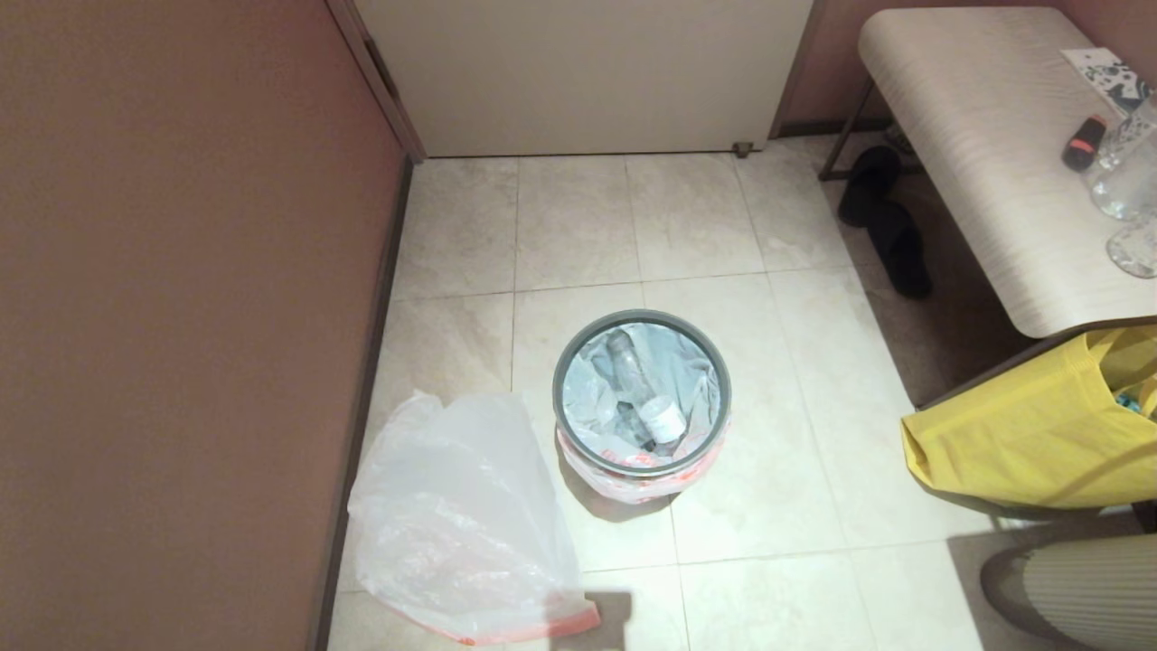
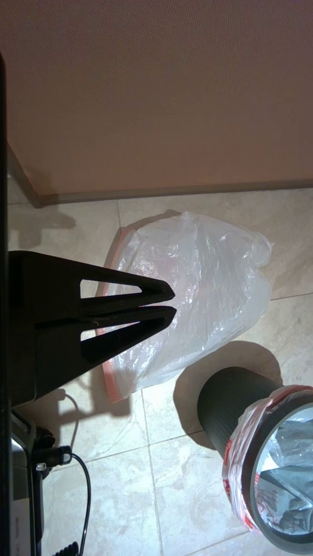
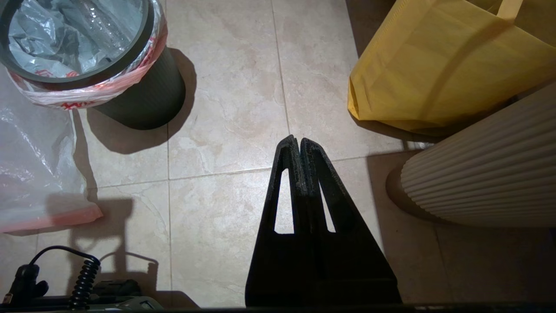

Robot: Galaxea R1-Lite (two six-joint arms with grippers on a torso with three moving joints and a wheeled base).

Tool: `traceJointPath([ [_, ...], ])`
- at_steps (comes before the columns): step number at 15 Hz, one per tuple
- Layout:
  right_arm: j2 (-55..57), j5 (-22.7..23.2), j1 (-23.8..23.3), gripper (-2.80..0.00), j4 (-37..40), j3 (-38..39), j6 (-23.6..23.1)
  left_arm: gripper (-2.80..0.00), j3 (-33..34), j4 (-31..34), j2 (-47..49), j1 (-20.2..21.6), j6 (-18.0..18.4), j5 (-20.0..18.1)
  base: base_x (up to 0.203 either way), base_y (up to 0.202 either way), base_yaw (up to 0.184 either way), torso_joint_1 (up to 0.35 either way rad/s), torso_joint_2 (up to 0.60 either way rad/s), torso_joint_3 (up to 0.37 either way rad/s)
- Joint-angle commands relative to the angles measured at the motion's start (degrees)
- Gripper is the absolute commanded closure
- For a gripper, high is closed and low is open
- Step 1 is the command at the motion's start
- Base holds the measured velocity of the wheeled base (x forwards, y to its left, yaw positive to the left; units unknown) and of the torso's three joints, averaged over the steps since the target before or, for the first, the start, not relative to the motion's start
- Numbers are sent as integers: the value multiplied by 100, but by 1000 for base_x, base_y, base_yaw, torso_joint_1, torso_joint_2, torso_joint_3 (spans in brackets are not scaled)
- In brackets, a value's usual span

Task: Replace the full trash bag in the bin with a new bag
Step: Place the trash can ring on the floor

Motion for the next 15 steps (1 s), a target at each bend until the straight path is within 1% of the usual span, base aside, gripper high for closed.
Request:
traceJointPath([
  [1,11,0,0,0,3,0,0,0,1,3,7,0,3,0,0,0,0,0,0,0],
  [15,11,-18,0,0,40,-72,-8,0,1,3,7,0,3,0,0,0,0,0,0,0],
])
